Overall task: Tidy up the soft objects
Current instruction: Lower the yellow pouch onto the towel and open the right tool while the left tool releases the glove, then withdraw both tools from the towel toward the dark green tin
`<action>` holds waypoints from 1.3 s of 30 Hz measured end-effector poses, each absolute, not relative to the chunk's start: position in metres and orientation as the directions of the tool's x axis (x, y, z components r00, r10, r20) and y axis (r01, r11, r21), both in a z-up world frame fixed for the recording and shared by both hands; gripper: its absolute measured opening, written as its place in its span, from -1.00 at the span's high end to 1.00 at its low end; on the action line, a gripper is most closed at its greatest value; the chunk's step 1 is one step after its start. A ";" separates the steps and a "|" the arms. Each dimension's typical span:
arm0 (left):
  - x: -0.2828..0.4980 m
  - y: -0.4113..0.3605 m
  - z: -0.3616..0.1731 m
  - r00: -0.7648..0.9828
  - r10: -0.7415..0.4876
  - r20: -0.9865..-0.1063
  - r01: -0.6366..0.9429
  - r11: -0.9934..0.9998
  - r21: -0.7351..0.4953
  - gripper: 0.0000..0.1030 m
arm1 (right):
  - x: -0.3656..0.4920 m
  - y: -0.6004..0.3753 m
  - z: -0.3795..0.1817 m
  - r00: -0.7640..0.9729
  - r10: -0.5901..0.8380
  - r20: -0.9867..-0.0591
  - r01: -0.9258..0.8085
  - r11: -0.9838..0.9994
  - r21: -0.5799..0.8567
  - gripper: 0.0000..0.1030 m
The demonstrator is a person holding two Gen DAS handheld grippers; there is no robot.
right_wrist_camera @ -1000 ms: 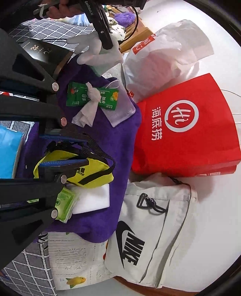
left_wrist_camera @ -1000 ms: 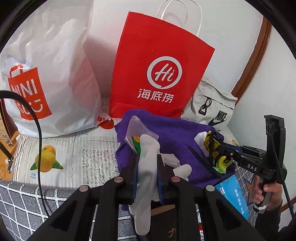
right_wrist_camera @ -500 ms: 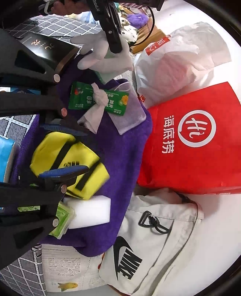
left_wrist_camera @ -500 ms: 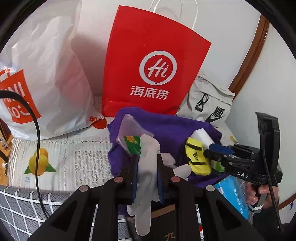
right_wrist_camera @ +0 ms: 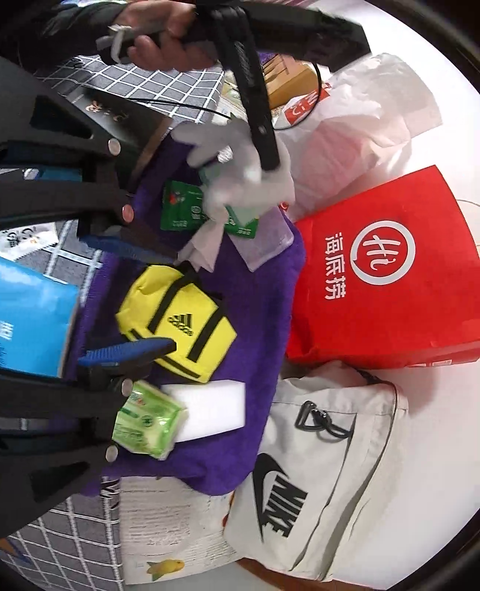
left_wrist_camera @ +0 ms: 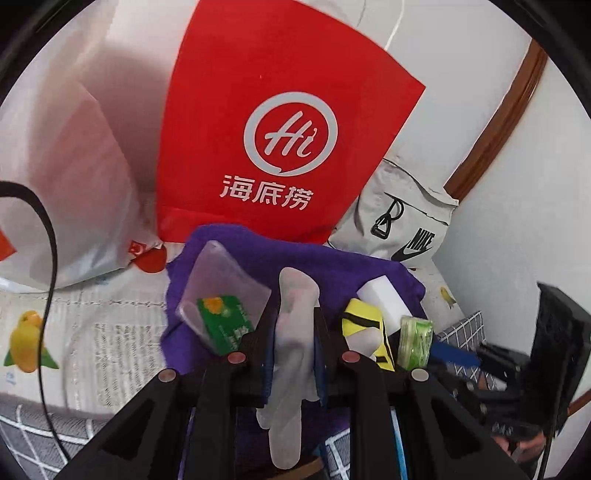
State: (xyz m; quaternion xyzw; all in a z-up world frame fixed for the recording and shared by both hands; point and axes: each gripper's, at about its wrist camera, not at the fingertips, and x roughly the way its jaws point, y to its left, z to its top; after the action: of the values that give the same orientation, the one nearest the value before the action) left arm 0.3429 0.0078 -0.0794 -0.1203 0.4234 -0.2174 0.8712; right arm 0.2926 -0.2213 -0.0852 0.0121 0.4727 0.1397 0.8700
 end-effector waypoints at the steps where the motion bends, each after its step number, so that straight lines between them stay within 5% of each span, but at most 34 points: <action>1: 0.346 0.006 -0.081 0.545 -0.478 -0.689 0.274 0.878 -0.392 0.67 | 0.289 -0.222 -0.086 0.514 0.253 -0.820 -0.228 0.961 0.153 0.17; 12: 0.370 -0.027 -0.104 0.465 -0.510 -0.723 0.304 0.859 -0.411 0.62 | 0.279 -0.229 -0.098 0.479 0.263 -0.838 -0.205 0.961 0.184 0.16; 17: 0.369 -0.033 -0.101 0.510 -0.439 -0.740 0.283 0.898 -0.338 -0.25 | 0.274 -0.233 -0.100 0.471 0.266 -0.841 -0.200 0.961 0.192 0.08; 39: 0.256 0.028 -0.027 0.677 -0.336 -0.655 0.240 0.942 -0.235 -0.26 | 0.212 -0.218 -0.070 0.515 0.248 -0.821 -0.198 0.966 0.168 0.00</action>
State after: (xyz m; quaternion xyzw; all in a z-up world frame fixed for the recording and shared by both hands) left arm 0.2559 0.0283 -0.0266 -0.0647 0.3696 -0.1577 0.9134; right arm 0.2115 -0.2180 -0.0699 0.0262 0.4757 0.1282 0.8698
